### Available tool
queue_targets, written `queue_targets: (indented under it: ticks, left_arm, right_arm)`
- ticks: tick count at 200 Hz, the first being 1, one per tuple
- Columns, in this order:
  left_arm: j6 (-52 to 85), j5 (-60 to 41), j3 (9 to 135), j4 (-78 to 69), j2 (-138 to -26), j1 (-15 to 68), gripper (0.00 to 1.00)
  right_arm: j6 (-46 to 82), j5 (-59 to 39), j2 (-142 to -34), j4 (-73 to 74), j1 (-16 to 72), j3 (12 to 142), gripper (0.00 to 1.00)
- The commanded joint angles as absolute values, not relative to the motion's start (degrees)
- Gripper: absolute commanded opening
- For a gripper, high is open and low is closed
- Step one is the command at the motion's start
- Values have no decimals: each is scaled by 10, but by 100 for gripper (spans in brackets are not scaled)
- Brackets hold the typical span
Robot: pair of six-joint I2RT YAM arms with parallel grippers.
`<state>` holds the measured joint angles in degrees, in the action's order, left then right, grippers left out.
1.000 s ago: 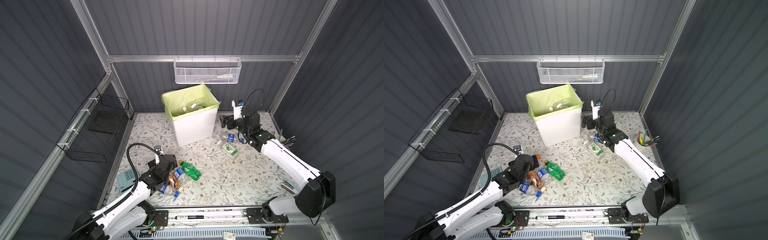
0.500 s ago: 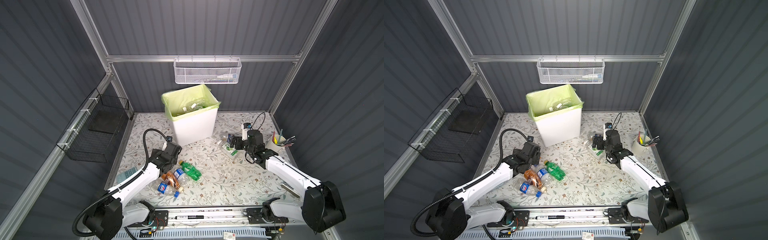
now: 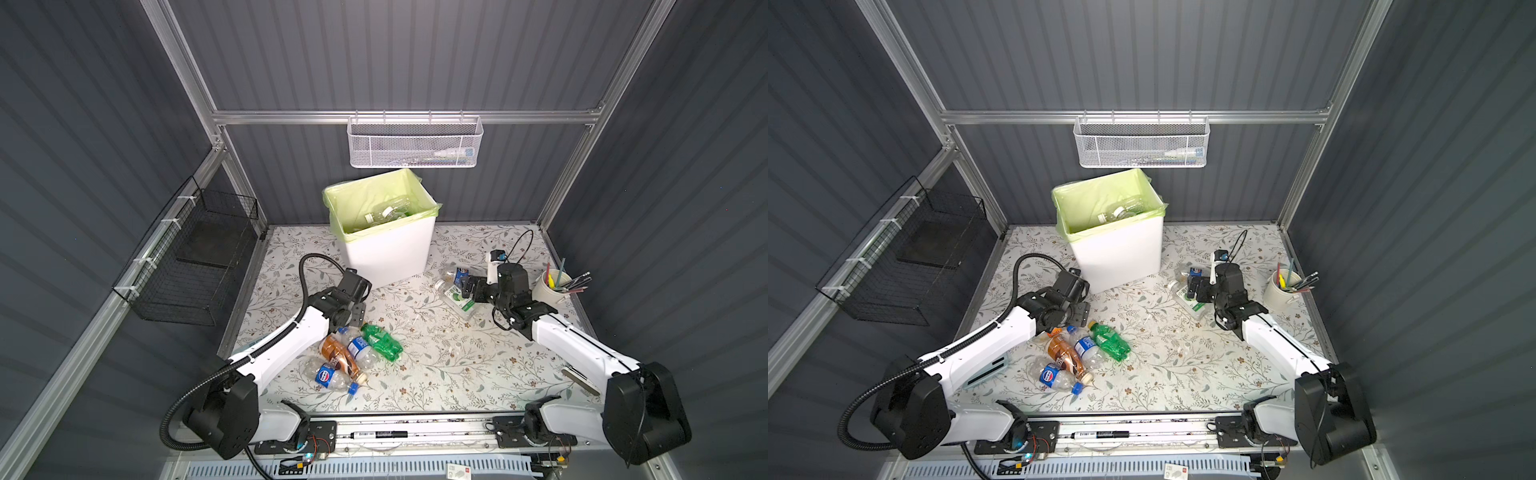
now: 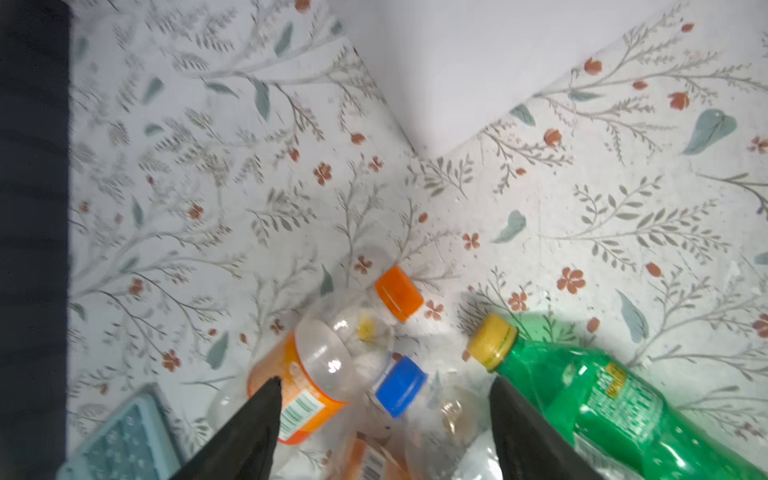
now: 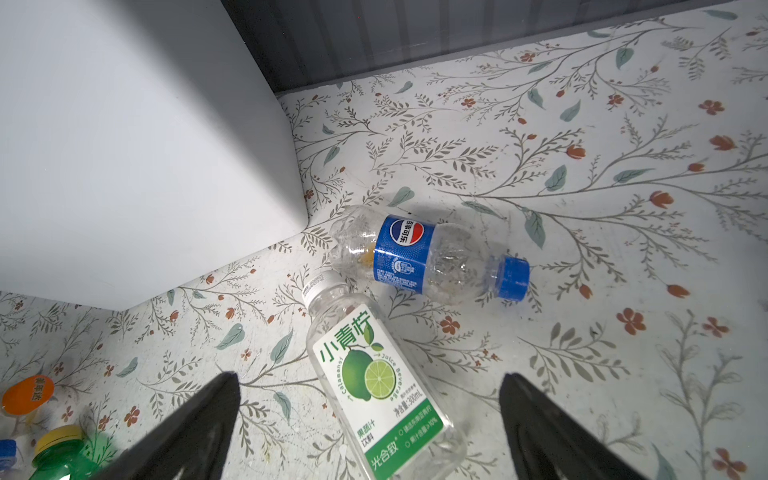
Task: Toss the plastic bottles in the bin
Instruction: 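Close the left gripper on the blue-labelled clear bottle in the pile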
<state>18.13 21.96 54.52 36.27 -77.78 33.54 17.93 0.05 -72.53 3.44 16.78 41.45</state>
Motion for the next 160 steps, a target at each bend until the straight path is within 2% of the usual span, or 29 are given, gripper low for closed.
queue_targets:
  ticks: [1, 39, 112, 160]
  left_arm:
    - [307, 159, 526, 395, -759, 332, 79]
    - [391, 165, 517, 395, -708, 354, 75]
    - [554, 165, 477, 363, -715, 423, 75]
    - [602, 178, 443, 331, -706, 438, 75]
  right_arm:
    - [186, -11, -722, 47, 163, 407, 99]
    - [192, -15, -719, 55, 160, 393, 99]
    - [198, -31, -721, 58, 154, 384, 99]
    - [202, -39, -727, 58, 151, 385, 99]
